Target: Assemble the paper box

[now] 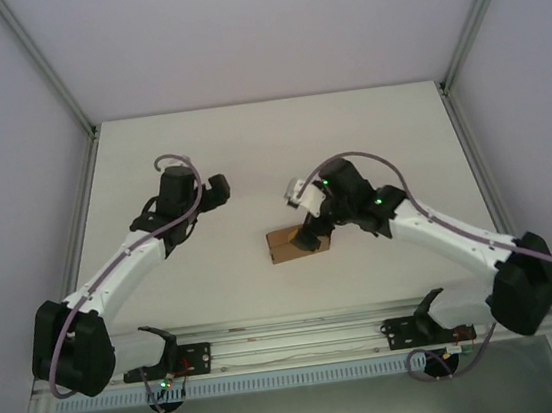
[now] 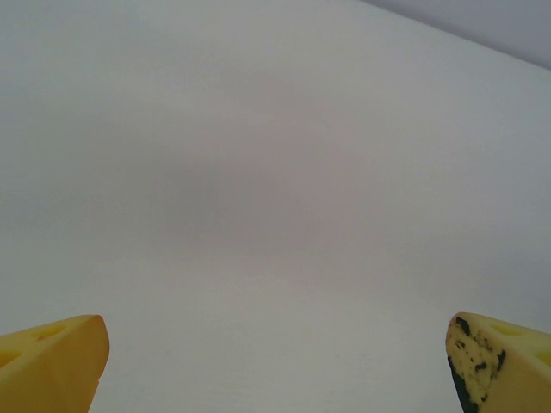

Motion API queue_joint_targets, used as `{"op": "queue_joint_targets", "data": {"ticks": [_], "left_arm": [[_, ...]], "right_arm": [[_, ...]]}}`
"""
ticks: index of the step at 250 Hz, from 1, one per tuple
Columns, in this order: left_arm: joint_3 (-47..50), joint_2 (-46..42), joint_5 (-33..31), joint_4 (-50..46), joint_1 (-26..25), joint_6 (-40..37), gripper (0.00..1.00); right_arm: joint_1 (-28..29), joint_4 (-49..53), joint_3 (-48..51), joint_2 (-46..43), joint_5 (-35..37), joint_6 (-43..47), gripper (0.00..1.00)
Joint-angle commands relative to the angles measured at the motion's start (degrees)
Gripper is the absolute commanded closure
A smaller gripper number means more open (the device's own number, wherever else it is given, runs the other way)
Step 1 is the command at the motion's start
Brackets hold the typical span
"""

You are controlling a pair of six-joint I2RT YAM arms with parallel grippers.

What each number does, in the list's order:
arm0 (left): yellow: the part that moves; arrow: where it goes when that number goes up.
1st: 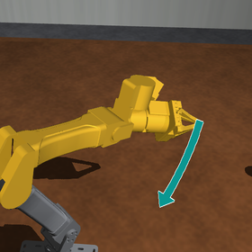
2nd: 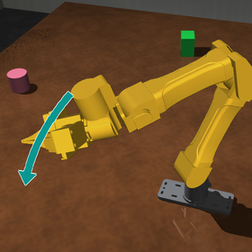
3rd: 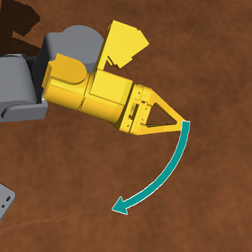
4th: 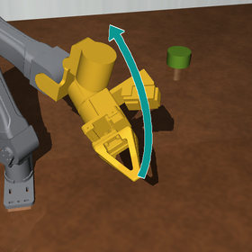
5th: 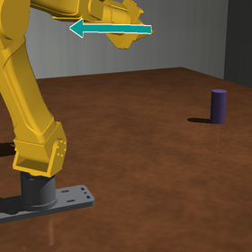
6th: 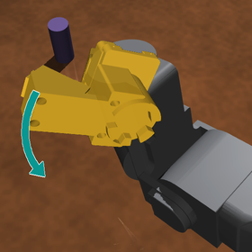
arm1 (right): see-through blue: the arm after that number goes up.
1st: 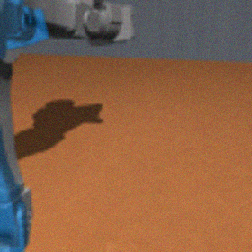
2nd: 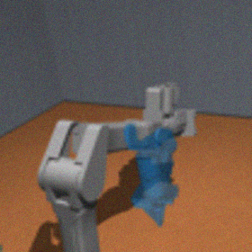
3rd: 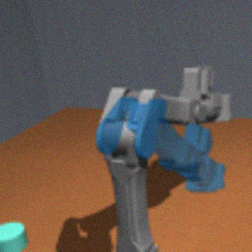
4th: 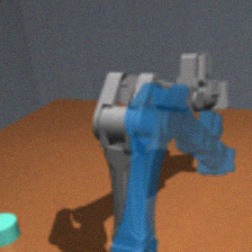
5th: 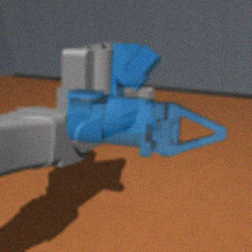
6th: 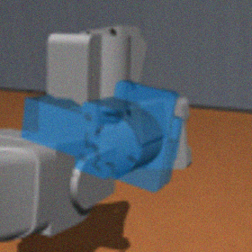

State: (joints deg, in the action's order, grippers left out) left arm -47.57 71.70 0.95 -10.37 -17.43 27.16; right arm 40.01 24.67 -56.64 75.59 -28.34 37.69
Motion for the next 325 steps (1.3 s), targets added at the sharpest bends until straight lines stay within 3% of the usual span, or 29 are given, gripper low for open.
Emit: {"op": "queue_joint_targets", "data": {"ticks": [1,48,81,126,162,184,225,263,293,325], "left_arm": [[2.74,-2.93,-1.43,-3.45,1.13,1.68,0.00],[5.86,-5.20,-1.83,-4.85,2.23,2.60,0.00],[7.08,-6.81,-2.48,-5.10,2.39,2.56,0.00],[7.88,-8.74,-3.88,-5.31,2.36,2.55,0.00],[8.01,-10.63,-5.15,-5.98,2.33,1.37,0.00],[8.45,-12.17,-5.71,-5.98,2.33,1.05,0.00],[8.66,-13.51,-6.40,-6.32,2.31,1.28,0.00],[9.36,-13.56,-6.16,-5.86,2.38,1.56,0.00],[9.70,-13.60,-5.64,-5.80,2.38,1.68,0.00],[9.78,-13.61,-4.93,-5.65,2.32,1.68,0.00]], "right_arm": [[1.59,15.01,-6.09,7.40,-2.15,19.34,0.00],[3.60,18.43,-14.92,19.20,7.72,23.72,0.00],[3.77,17.76,-17.82,23.70,11.12,24.28,0.07],[4.28,18.66,-18.59,26.67,12.27,24.89,0.21],[4.94,18.49,-18.58,27.94,16.72,23.48,0.45],[5.20,15.01,-17.55,27.38,20.23,21.42,0.48],[5.70,1.24,-13.93,26.33,33.68,19.58,0.50],[5.75,-14.45,-10.87,30.18,49.17,24.91,0.51],[5.72,-20.45,-10.19,32.81,52.86,27.90,0.50],[5.86,-21.56,-8.63,32.14,51.85,29.30,0.36]]}}
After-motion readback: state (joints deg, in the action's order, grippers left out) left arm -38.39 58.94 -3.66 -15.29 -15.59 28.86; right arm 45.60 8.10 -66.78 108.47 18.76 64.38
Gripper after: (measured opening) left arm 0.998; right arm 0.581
